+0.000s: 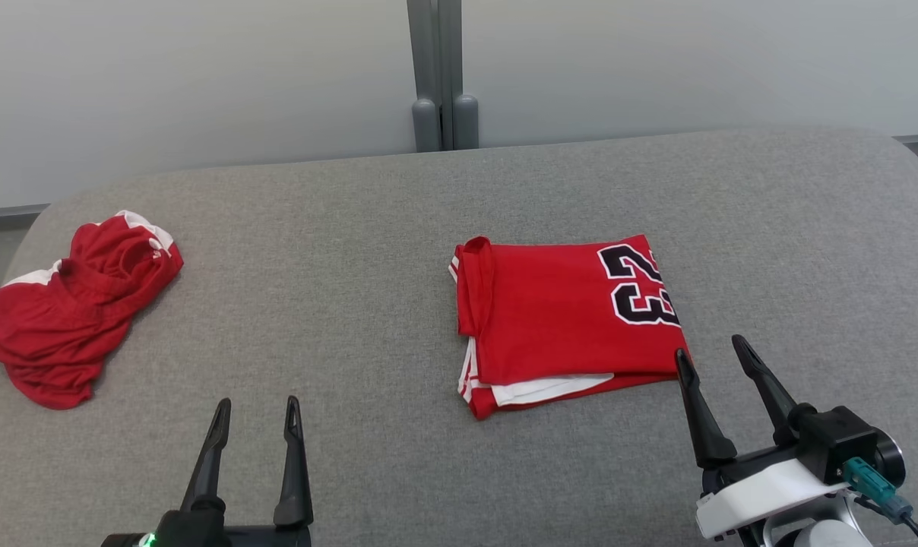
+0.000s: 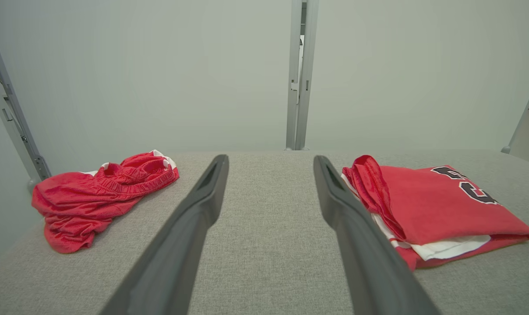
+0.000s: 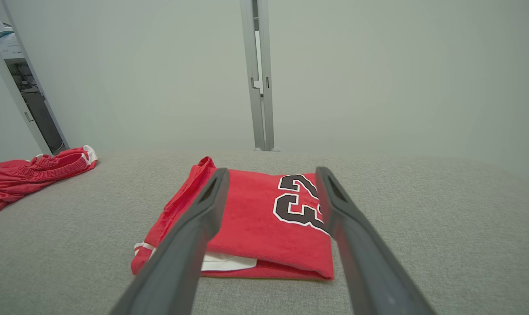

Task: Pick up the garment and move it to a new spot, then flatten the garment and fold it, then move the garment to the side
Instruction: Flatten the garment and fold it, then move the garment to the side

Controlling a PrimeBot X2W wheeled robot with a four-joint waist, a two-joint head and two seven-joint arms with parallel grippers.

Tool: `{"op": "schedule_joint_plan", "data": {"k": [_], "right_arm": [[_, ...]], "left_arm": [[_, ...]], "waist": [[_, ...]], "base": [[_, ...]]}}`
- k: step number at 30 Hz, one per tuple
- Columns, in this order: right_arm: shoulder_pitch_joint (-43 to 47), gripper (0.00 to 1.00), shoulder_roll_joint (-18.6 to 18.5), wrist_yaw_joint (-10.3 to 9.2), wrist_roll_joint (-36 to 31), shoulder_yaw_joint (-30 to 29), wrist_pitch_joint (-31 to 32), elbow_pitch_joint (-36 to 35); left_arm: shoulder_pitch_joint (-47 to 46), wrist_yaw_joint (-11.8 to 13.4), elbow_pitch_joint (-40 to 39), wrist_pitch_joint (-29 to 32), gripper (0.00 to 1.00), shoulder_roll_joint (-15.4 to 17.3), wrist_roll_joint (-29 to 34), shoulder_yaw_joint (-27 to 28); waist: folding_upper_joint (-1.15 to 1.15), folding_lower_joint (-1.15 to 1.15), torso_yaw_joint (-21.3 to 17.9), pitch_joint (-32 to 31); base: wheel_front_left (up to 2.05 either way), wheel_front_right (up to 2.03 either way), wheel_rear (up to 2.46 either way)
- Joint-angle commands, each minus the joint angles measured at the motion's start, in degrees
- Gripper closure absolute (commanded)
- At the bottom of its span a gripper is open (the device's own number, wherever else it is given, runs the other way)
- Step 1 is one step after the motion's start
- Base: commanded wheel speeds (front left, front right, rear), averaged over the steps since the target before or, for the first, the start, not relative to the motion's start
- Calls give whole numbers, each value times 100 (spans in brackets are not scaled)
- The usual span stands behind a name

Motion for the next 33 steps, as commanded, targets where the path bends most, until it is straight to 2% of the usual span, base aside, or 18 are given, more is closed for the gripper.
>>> {"op": "schedule_joint_plan", "data": {"k": [1, 21, 28, 33], "right_arm": [[35, 0, -21, 3, 11, -5, -13, -12], [-49, 0, -84, 3, 197, 8, -13, 20], [-352, 0, -262, 3, 727, -113, -14, 175], [-767, 0, -572, 3, 1474, 1, -14, 494]], "left_arm": [[-36, -12, 5, 0, 0, 7, -46, 5], [-154, -31, 37, 0, 0, 7, -28, -121], [-288, -89, 62, 0, 0, 7, -26, -253], [-480, -90, 19, 0, 0, 7, 2, -367]], "waist": [[0, 0, 12, 3], [0, 0, 164, 119], [0, 0, 252, 249], [0, 0, 342, 507]], "base": [[0, 0, 0], [0, 0, 0], [0, 0, 0], [0, 0, 0]]}}
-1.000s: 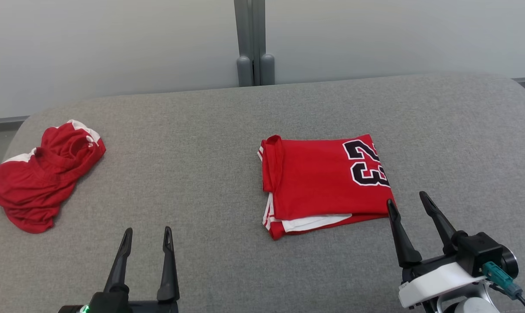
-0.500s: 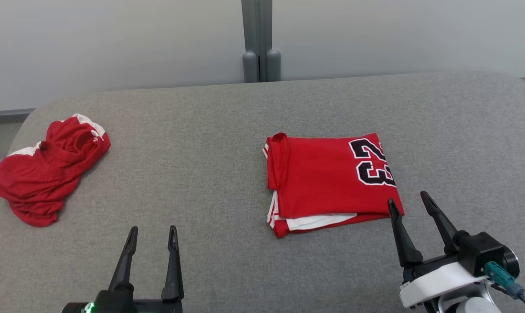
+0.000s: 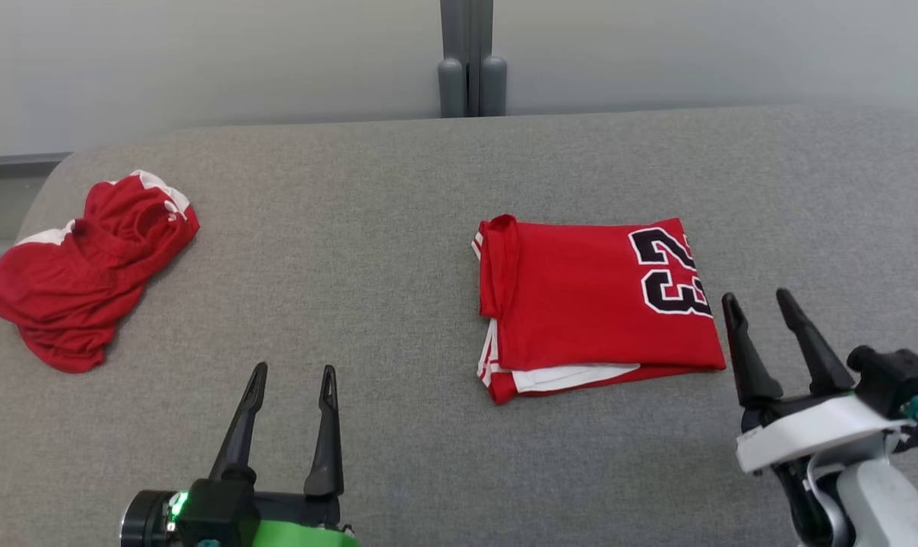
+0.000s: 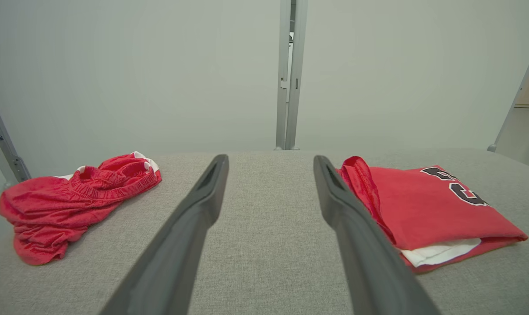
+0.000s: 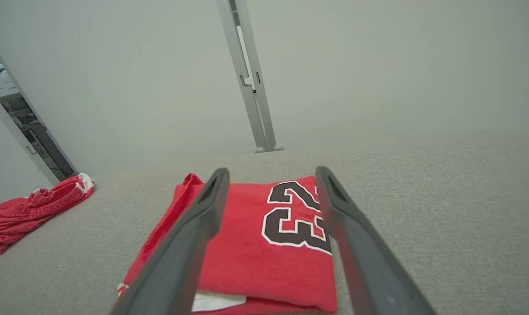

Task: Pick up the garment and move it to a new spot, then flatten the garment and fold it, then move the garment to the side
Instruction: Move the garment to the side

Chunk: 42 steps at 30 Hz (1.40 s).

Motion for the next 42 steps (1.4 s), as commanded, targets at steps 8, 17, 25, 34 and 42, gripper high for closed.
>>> {"op": "schedule_joint_plan", "data": {"k": [8, 17, 25, 34, 42], "right_arm": [[-777, 0, -917, 3, 1051, 514, -15, 465], [-1610, 0, -1958, 3, 3223, 1471, 548, 836], [-2151, 0, -2585, 3, 4584, 1912, 1283, 945], [-2241, 54, -2873, 2, 5286, 2454, 1943, 846], [-2582, 100, -3274, -3, 5180, 2647, 1749, 539]], "left_arm": [[-397, 35, -5, 0, 0, 7, -146, -154], [-805, -54, 13, 0, 0, 7, -45, -303], [-1230, -123, -15, 0, 0, 6, 11, -428], [-1393, -41, -13, 0, 0, 7, 2, -528], [-1570, -67, -91, 0, 0, 7, 66, -535]], "waist": [[0, 0, 228, 597], [0, 0, 353, 1205], [0, 0, 526, 1832], [0, 0, 590, 2116], [0, 0, 410, 2396]], "base": [[0, 0, 0], [0, 0, 0], [0, 0, 0], [0, 0, 0], [0, 0, 0]]}}
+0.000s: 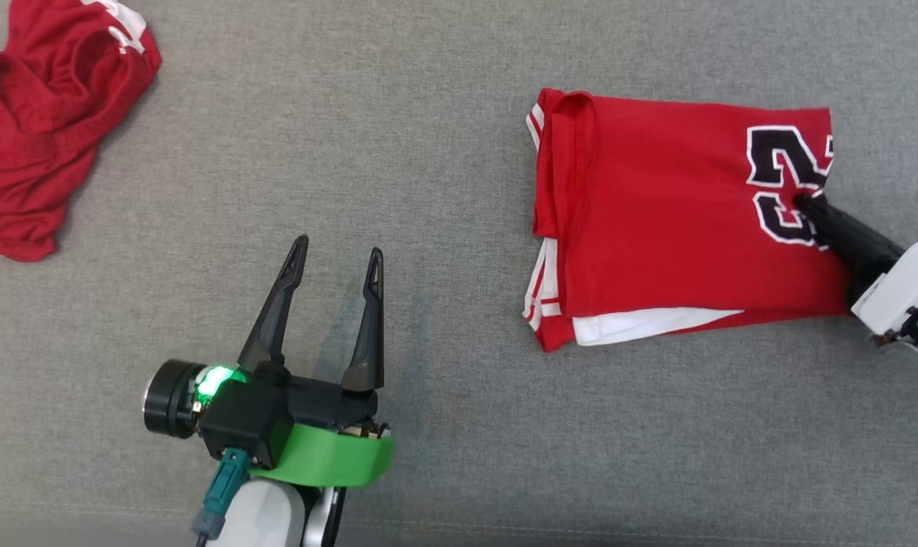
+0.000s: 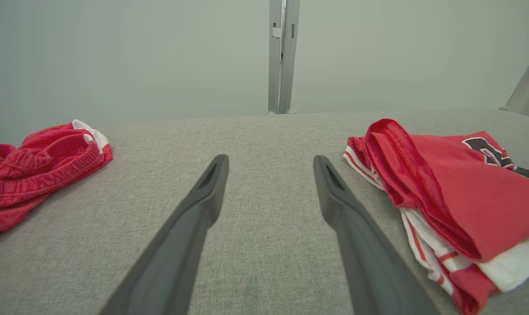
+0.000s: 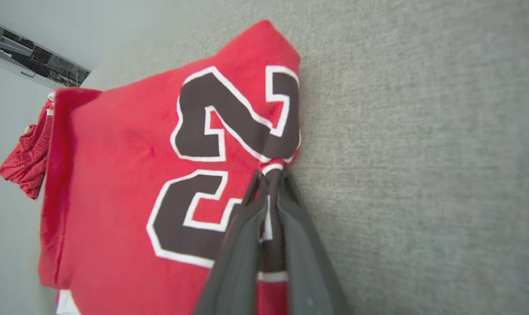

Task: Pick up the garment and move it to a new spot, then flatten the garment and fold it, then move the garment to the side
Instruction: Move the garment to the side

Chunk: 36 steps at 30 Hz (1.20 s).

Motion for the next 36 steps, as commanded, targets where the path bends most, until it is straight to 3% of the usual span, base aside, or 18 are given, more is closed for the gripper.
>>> {"op": "schedule_joint_plan", "data": {"k": [1, 16, 27, 36], "right_arm": [[-126, 100, -126, -11, -96, 5, -120, 2], [-805, 100, -1359, -9, -840, -413, -1385, 378], [-1193, 100, -2164, -9, -1096, -1052, -1691, 891], [-1371, 100, -2799, -10, -1041, -1368, -1680, 1449]], "left_arm": [[-129, -37, -34, 1, 0, 7, 46, 9], [-877, -337, -843, 0, 0, 141, 731, -170], [-1215, -107, -1315, 1, 0, 754, 1141, -316], [-1280, 11, -1300, 0, 0, 875, 897, -535]], "waist": [[0, 0, -117, 137], [0, 0, -972, 1202], [0, 0, -1180, 1799], [0, 0, -1004, 1938]], "base": [[0, 0, 0], [0, 0, 0], [0, 0, 0], [0, 0, 0]]}}
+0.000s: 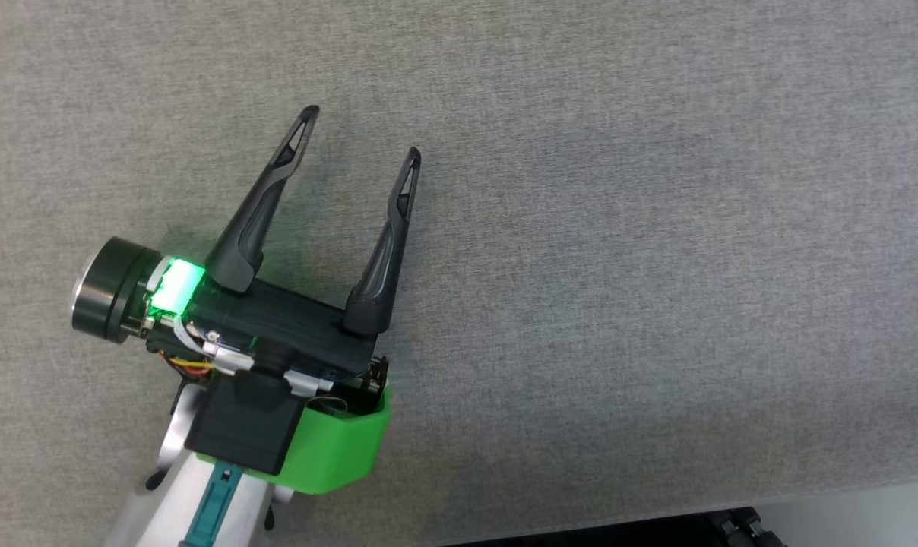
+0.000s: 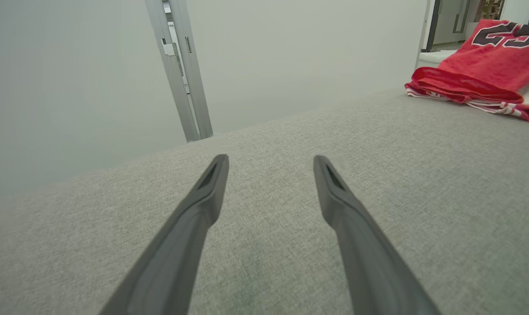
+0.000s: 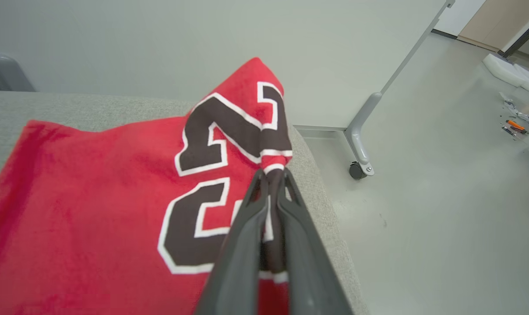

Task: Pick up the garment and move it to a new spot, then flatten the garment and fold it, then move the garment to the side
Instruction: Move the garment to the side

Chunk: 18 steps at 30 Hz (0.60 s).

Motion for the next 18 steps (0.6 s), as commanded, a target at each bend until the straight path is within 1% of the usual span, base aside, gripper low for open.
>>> {"op": "schedule_joint_plan", "data": {"k": [1, 2, 4, 7, 9, 12, 15, 17, 18], "right_arm": [[-125, 82, -93, -9, 24, -82, -21, 132], [-175, 0, -104, -9, 22, -123, -32, 192], [-255, 0, -63, -7, -86, -121, -47, 207], [-371, 0, 60, -8, -433, -41, -98, 157], [-442, 0, 267, -8, -762, 66, -120, 62], [-435, 0, 773, -8, -1202, 256, -149, -173], [-329, 0, 1332, -8, -1595, 201, -151, -402], [-81, 0, 1900, -8, -1930, 50, -147, -653], [46, 0, 2096, -8, -2060, -6, -144, -764]], "left_arm": [[-26, -3, -1, 0, 0, 31, -85, 0], [-41, -17, 9, 0, 0, 45, -114, -12], [-93, -22, 20, 0, 0, 42, -152, -21], [-138, 32, 47, 0, 0, -13, -209, -21], [-92, 73, 100, 0, 0, -75, -277, -6], [54, 146, 188, 0, 0, -142, -373, 48], [235, 217, 312, 0, 0, -246, -479, 119], [405, 223, 420, -1, 0, -319, -589, 221], [484, 210, 461, -1, 0, -342, -637, 264]], "waist": [[0, -1, 67, 3], [0, -1, 97, -1], [0, -1, 155, -23], [0, -1, 231, -124], [0, -1, 278, -253], [0, -1, 343, -546], [0, -1, 406, -900], [0, -1, 434, -1239], [0, -1, 442, -1366]], "base": [[0, 0, 0], [0, 0, 0], [0, 0, 0], [0, 0, 0], [0, 0, 0], [0, 0, 0], [0, 0, 0], [0, 0, 0], [0, 0, 0]]}}
